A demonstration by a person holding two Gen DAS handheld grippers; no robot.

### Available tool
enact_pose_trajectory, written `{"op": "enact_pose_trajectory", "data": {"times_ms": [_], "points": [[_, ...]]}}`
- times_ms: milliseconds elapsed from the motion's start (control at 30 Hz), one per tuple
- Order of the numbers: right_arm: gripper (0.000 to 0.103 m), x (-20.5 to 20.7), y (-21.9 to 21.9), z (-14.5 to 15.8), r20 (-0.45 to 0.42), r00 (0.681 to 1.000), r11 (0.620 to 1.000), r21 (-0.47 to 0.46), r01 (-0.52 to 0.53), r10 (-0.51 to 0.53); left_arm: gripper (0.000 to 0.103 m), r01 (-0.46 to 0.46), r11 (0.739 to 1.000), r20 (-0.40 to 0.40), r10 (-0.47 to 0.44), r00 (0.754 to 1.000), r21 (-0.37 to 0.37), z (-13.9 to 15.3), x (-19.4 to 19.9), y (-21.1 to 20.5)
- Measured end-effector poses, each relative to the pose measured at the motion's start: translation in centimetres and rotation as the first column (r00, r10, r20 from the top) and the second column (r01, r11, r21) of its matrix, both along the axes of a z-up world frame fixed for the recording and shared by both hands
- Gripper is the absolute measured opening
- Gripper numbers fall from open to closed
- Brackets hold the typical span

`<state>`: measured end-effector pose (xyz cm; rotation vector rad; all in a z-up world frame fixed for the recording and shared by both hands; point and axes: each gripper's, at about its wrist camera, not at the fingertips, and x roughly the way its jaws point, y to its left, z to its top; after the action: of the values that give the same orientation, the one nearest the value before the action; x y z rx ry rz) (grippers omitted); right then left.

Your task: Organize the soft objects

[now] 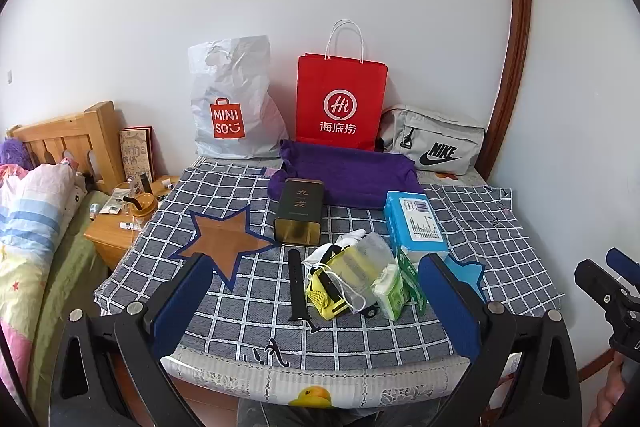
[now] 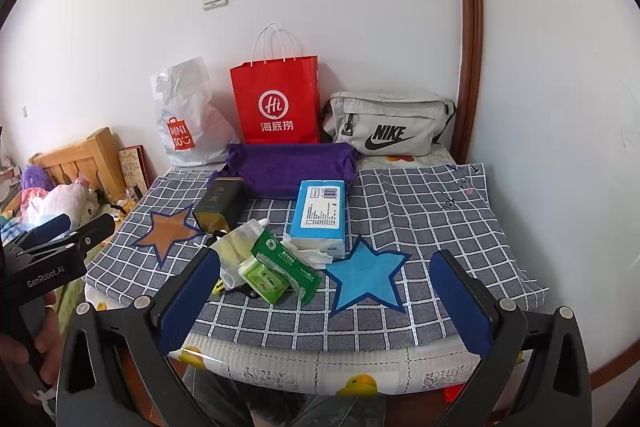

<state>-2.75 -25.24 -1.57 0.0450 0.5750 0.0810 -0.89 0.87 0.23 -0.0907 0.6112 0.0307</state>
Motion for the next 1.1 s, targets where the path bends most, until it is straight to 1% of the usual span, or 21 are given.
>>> {"op": "enact_pose_trajectory", "data": {"times_ms": [1100], "points": [[0.103,-0.5,0.51,0.29,0.01,1.0,1.0,0.01,-0.009,0.009,0.103,0.001,1.0,0.0,-0.001,1.0,-0.004,-0.37,-0.41,0.05]]}}
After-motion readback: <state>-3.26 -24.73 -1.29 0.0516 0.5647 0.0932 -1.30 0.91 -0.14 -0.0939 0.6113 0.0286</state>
